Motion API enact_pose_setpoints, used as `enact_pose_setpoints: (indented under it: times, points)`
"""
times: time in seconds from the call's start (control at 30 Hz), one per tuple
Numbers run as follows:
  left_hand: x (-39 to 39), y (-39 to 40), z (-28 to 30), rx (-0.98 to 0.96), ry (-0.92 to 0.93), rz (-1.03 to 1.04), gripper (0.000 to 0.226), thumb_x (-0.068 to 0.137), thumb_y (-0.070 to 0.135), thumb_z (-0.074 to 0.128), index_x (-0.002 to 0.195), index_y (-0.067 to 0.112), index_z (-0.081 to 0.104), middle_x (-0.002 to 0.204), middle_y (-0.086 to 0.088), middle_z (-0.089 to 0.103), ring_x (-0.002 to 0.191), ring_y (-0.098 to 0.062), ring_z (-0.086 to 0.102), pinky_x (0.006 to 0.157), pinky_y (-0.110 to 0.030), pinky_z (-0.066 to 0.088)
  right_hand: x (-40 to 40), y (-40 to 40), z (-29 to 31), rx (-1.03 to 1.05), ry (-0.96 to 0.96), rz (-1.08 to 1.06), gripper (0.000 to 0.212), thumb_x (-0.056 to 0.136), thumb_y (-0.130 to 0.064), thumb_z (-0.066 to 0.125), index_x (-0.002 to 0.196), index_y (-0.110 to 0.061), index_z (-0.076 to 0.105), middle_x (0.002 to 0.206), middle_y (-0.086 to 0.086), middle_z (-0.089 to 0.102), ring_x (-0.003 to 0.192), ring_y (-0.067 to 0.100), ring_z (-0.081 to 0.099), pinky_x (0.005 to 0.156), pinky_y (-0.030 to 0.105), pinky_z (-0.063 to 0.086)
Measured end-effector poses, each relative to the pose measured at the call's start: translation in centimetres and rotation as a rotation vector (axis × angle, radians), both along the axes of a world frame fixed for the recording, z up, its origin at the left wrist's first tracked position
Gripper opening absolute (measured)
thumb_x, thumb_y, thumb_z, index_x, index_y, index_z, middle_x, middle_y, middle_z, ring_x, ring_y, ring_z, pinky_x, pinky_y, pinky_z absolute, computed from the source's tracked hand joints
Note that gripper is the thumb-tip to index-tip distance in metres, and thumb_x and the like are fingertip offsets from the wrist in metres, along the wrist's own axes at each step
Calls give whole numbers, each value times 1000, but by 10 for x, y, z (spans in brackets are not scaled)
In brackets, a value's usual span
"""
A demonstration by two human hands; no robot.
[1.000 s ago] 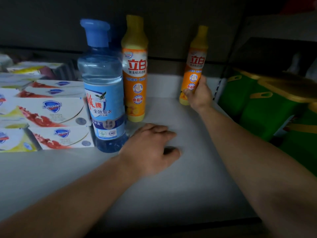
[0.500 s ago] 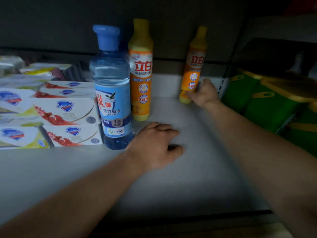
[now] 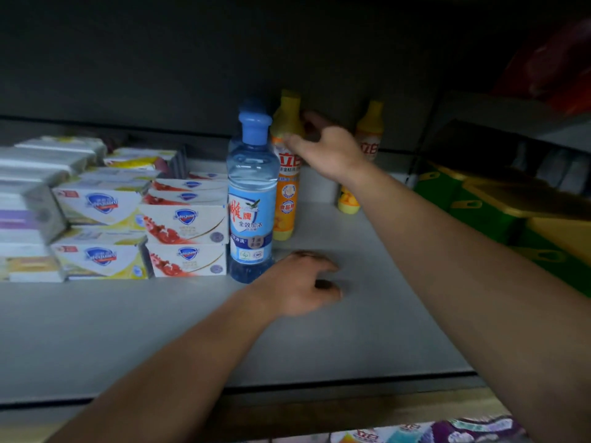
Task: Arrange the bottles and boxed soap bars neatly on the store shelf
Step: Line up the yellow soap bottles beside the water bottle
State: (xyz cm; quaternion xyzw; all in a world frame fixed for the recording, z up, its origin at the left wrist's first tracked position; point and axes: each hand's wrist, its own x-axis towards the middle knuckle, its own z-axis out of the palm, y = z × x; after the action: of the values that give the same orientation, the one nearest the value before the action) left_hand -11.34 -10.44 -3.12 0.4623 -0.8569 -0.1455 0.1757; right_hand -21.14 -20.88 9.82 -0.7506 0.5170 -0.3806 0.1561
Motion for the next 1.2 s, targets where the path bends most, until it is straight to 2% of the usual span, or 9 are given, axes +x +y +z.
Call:
enact_pose_setpoints:
  times: [0.1, 0.23, 0.33, 0.47, 0.63, 0.8, 0.9, 1.0, 1.2]
  points:
    - [0, 1, 1, -8, 13, 13, 53, 86, 43, 64, 134, 20, 57, 141, 2, 55, 132, -14, 46, 109, -24, 34, 11, 1, -4, -1, 23, -5, 73, 89, -52, 65, 149, -22, 37, 138, 4, 57, 123, 21, 55, 87, 23, 44]
    - [2, 0, 1, -19, 28, 2, 50, 87, 42, 64, 132, 19, 58, 138, 0, 57, 130, -16, 49, 106, -22, 36, 12, 8, -13, -108, -103, -92, 54, 85, -44, 72, 131, -23, 53, 108, -5, 65, 101, 13, 62, 68, 16, 45]
    - [2, -2, 1, -25, 72, 26, 49, 86, 39, 65, 130, 19, 59, 137, -1, 58, 128, -17, 50, 106, -24, 37, 1, 17, -22, -94, -257, -155, 44, 81, -39, 76, 114, -22, 53, 107, -2, 67, 99, 15, 65, 77, 29, 55]
    - [0, 0, 7, -125, 366, 121, 36, 81, 26, 70, 117, 18, 68, 116, -2, 68, 104, -17, 64, 93, -27, 48, -28, 44, -29, -131, -412, -193, 39, 78, -29, 78, 106, -23, 51, 108, 1, 69, 97, 15, 67, 89, 41, 56]
    - [-9, 7, 16, -206, 729, 186, 40, 79, 29, 74, 113, 18, 58, 104, -1, 63, 84, -13, 63, 78, -34, 54, -63, 85, -13, -201, -347, -268, 48, 76, -40, 79, 117, -26, 58, 105, -9, 71, 92, 4, 68, 84, 34, 59]
    - [-21, 25, 21, 129, 801, 81, 50, 71, 54, 66, 114, 39, 47, 104, 18, 63, 91, 5, 62, 78, -24, 52, -69, 106, 4, -96, -356, -273, 41, 77, -52, 75, 109, -32, 60, 95, -10, 72, 78, 5, 71, 66, 29, 62]
    - [-20, 30, 28, 345, 942, 33, 38, 72, 43, 72, 103, 36, 52, 103, 7, 67, 89, -10, 68, 75, -35, 58, -70, 104, 6, 40, -355, -295, 38, 79, -56, 71, 104, -29, 61, 92, -9, 71, 77, 7, 71, 60, 26, 60]
    - [-16, 38, 34, 714, 1147, -53, 33, 76, 29, 74, 105, 22, 58, 96, -14, 68, 67, -27, 69, 56, -36, 57, -72, 98, -6, 274, -524, -234, 40, 86, -54, 67, 109, -22, 62, 101, 1, 74, 84, 15, 73, 72, 36, 61]
    - [-10, 38, 39, 1270, 1304, -245, 57, 75, 42, 58, 116, 2, 53, 79, -16, 65, 52, -26, 63, 49, -29, 54, -83, 91, -33, 657, -1045, 32, 55, 94, -42, 56, 135, -5, 52, 124, 21, 63, 106, 31, 64, 89, 47, 56]
